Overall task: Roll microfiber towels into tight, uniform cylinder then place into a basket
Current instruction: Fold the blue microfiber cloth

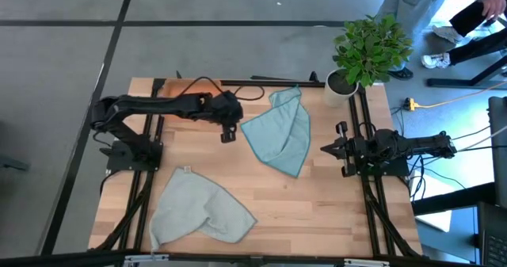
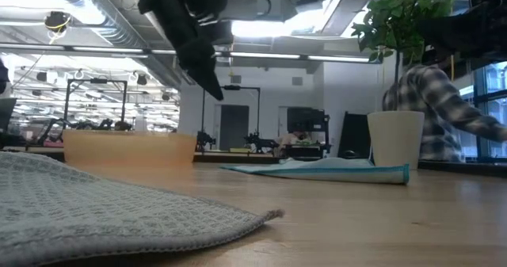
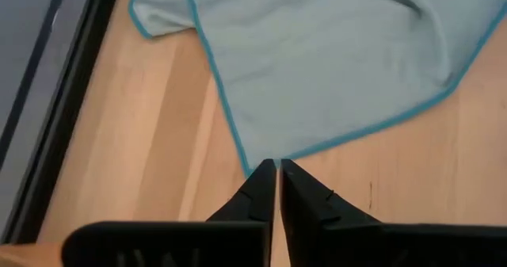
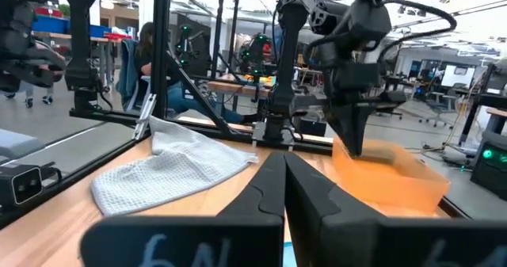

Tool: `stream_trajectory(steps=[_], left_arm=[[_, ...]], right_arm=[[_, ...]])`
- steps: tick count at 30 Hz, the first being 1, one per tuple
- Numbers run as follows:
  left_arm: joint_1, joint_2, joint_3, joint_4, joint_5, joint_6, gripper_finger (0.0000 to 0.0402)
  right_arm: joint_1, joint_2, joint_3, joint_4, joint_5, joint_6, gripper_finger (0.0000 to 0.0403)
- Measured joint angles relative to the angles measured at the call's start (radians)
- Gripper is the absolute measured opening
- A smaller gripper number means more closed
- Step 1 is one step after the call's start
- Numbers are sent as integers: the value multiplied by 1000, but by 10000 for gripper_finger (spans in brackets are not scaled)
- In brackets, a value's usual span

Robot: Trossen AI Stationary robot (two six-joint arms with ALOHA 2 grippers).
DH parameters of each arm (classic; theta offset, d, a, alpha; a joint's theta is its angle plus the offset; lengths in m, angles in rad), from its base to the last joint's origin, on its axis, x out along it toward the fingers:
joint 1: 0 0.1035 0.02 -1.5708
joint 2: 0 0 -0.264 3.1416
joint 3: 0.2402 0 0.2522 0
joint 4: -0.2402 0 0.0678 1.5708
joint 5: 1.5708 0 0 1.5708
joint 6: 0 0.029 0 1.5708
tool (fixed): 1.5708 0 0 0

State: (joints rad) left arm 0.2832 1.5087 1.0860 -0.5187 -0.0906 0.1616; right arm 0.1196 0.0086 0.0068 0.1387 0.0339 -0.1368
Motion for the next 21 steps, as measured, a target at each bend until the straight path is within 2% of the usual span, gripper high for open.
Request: stream_trajectory(steps=[10, 21], left_arm=[[-2, 69, 6, -24, -1, -1, 88], [17, 222, 6, 58, -1, -78, 96]], right_arm=[[0, 1, 0, -23, 1, 80, 6], [0, 1, 0, -54, 2, 107, 6]])
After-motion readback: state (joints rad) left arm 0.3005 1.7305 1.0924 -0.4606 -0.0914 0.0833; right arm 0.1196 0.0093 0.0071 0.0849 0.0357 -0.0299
